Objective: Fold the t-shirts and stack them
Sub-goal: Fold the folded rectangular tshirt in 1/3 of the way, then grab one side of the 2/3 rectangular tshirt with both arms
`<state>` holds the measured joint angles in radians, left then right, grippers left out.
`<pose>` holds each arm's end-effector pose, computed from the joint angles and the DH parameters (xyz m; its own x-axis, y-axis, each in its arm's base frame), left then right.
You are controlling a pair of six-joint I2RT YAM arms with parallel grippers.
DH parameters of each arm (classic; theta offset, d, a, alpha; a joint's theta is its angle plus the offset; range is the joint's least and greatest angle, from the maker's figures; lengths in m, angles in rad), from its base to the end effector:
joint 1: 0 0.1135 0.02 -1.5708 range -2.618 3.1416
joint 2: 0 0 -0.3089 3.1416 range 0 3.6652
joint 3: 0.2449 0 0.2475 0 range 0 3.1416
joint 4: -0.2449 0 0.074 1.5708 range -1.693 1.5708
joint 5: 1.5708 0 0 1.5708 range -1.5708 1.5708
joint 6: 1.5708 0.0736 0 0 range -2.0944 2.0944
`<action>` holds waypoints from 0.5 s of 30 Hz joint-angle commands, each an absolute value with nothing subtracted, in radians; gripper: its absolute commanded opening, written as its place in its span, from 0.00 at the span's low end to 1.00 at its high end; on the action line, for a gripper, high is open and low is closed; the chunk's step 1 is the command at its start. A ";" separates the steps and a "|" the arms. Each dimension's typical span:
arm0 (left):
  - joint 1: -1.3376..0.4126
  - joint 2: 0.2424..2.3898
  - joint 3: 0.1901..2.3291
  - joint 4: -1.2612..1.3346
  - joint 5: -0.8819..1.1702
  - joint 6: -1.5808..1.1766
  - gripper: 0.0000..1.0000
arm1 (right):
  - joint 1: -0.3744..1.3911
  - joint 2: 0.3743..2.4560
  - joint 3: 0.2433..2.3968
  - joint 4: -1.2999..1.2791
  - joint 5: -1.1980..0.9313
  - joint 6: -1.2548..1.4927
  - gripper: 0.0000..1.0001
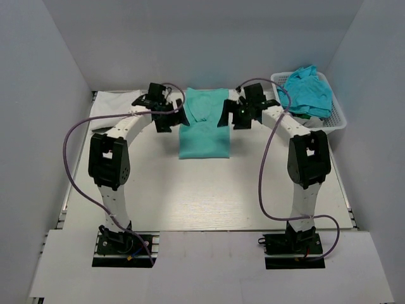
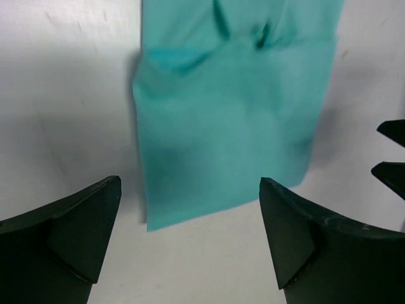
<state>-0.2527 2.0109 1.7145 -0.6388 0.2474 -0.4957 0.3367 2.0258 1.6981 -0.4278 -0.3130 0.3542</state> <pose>0.4652 -0.1387 0.2633 -0.8676 -0.2522 -0.4285 -0.0335 0.8895 -0.4557 0.4713 0.1890 0.2718 -0.7894 0.0733 -0.6095 -0.2688 0.8514 0.4505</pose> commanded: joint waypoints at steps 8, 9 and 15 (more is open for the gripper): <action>-0.343 1.852 1.310 -0.624 0.209 -0.459 1.00 | 0.373 1.885 1.270 -0.417 -0.308 0.393 0.90; -0.344 1.852 1.301 -0.615 0.222 -0.459 1.00 | 0.373 1.885 1.256 -0.414 -0.311 0.397 0.90; -0.354 1.894 1.279 -0.574 0.225 -0.472 0.95 | 0.371 1.927 1.259 -0.376 -0.350 0.453 0.86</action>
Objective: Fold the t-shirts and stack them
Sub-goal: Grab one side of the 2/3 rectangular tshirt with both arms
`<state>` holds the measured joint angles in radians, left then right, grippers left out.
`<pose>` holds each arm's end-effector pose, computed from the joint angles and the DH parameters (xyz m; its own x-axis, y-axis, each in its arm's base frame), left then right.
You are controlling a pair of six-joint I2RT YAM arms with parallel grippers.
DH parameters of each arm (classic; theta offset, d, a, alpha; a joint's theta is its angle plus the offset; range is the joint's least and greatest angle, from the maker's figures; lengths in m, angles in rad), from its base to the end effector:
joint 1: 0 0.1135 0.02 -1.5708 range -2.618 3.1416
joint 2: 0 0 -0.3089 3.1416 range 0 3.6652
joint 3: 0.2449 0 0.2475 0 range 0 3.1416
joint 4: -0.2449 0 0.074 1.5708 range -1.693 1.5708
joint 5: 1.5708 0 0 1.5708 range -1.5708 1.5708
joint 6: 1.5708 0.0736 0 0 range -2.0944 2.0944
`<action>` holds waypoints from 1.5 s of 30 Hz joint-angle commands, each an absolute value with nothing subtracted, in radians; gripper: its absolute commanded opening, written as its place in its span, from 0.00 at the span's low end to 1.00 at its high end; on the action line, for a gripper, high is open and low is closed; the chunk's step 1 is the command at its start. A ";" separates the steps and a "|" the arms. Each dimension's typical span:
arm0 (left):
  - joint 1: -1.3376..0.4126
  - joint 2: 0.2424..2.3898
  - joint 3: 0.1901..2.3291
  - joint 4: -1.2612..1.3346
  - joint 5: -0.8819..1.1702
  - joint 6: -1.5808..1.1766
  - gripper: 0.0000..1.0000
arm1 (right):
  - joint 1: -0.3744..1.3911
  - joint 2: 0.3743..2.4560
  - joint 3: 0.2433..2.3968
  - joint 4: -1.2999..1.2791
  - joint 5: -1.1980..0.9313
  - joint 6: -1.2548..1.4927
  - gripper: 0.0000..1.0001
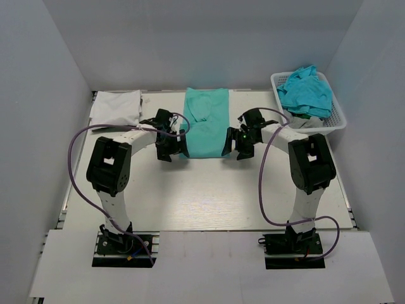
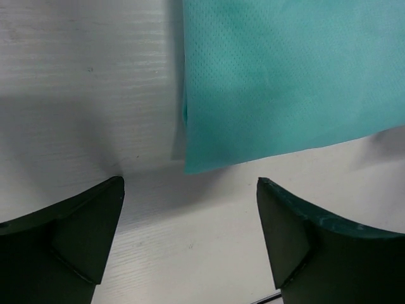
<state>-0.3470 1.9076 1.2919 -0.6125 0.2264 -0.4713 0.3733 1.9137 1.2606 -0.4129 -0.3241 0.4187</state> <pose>0.3722 -0.1522 0.1781 -0.9719 -0.1190 -0.2033 -0.0437 0.9391 -0.3409 0.3830 0.1752 0.1803 -0.9434 0.0444 -0.3285 -0.1155 0.8849 0.4513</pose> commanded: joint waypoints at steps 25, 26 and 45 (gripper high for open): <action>-0.383 1.818 1.224 -0.523 0.189 -0.500 0.00 | 0.380 1.899 1.244 -0.383 -0.417 0.463 0.00; -0.394 1.786 1.198 -0.540 0.189 -0.509 0.00 | 0.385 1.863 1.238 -0.455 -0.425 0.456 0.00; -0.456 1.361 1.305 -1.293 0.512 -0.517 0.00 | 0.463 1.367 1.086 -1.149 -0.905 0.284 0.00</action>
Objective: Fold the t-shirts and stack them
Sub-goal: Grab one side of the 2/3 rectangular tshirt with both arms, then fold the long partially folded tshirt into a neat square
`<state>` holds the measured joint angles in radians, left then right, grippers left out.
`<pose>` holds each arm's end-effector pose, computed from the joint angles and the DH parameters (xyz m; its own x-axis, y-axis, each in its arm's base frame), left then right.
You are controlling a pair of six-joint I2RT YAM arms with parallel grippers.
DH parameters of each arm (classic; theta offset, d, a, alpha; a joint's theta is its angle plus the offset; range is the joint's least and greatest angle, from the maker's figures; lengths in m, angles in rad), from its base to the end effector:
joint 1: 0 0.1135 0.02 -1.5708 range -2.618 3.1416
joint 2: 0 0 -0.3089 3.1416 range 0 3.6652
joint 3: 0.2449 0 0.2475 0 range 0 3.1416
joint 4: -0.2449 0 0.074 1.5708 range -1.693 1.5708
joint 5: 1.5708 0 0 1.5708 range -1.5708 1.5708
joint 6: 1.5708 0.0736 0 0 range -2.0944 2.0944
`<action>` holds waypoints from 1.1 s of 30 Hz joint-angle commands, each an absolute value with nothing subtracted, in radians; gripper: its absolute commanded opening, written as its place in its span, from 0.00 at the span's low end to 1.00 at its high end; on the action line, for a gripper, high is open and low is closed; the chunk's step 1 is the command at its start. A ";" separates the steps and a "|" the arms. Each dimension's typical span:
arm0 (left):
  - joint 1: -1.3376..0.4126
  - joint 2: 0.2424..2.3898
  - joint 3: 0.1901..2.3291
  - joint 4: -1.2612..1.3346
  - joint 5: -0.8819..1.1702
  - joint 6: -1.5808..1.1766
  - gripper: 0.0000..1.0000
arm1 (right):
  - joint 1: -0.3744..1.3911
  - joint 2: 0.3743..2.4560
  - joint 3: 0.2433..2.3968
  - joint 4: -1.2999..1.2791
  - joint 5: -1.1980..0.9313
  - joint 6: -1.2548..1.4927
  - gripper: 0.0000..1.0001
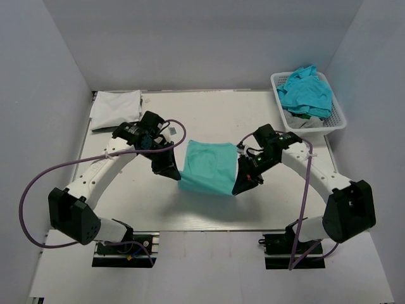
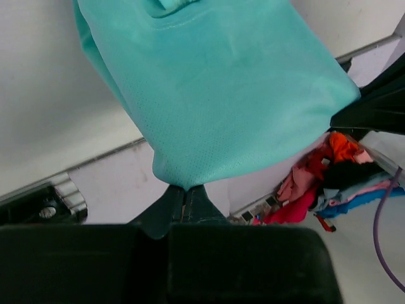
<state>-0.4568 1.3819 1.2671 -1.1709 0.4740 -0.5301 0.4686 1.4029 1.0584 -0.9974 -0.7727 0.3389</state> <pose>0.2065 -0.1389 0.3152 -0.9997 -0.0099 -0.0212 0.0025 0.8541 -0.5201 0.1940 0.1558 0.2701 -0.9740 -0.2262 0.0120 -0.1494 0.6813 0.7166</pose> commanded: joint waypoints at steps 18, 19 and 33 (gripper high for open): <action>-0.433 1.586 1.535 -1.094 0.384 -0.453 0.00 | 0.379 1.517 1.220 -1.057 -0.910 0.301 0.00; -0.433 1.603 1.536 -1.071 0.383 -0.453 0.00 | 0.365 1.520 1.232 -1.061 -0.905 0.296 0.00; -0.394 1.778 1.620 -0.928 0.278 -0.485 0.00 | 0.272 1.707 1.399 -0.989 -0.879 0.314 0.00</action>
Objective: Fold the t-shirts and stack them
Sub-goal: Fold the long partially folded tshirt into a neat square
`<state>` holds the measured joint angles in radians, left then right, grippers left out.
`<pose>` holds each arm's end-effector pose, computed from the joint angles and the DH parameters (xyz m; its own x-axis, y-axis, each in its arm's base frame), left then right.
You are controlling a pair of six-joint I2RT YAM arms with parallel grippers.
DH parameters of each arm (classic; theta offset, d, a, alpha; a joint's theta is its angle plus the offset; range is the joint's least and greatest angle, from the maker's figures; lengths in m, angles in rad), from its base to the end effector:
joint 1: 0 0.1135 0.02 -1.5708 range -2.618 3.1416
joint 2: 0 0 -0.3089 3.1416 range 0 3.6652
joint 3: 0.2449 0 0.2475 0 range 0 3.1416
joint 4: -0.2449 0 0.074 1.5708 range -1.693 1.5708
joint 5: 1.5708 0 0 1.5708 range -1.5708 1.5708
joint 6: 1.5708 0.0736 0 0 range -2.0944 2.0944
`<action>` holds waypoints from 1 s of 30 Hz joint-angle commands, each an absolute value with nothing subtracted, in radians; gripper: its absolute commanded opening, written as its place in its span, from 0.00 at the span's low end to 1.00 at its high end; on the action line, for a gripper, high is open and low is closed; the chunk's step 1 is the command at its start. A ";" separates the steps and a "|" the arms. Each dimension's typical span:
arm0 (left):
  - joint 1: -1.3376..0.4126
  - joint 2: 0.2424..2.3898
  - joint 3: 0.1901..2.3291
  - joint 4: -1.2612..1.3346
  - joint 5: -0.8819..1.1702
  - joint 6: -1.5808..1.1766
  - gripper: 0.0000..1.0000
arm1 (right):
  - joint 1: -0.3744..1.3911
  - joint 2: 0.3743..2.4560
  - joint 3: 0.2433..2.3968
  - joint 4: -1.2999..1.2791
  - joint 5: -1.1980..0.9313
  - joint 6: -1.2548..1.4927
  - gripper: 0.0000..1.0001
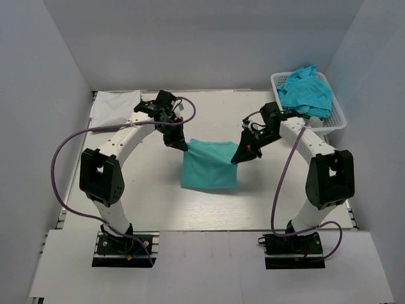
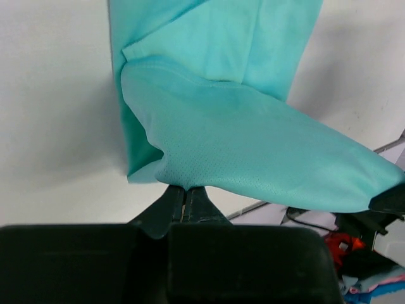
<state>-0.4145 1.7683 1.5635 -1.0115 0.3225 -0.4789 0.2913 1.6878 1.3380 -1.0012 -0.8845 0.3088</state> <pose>0.3364 -0.1735 0.2915 -0.9843 -0.0444 -0.1711 0.0328 0.9052 -0.4238 0.2983 0.1489 0.2766 -0.9950 -0.0973 0.0217 -0.0432 0.6173 0.7855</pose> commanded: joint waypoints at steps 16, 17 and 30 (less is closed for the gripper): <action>-0.357 1.986 1.712 -0.632 0.287 -0.566 0.00 | 0.216 1.945 1.569 -0.704 -0.781 0.420 0.00; -0.357 2.005 1.733 -0.632 0.287 -0.566 0.00 | 0.216 1.992 1.603 -0.668 -0.773 0.434 0.01; -0.322 2.085 1.928 -0.688 0.178 -0.535 1.00 | 0.219 1.985 1.788 -0.560 -0.330 0.446 0.91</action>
<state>-0.3084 2.2555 2.0388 -0.7250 0.1780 -0.5556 0.2070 2.1651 1.8580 -0.6098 -0.4732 0.4458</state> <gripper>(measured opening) 0.994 0.907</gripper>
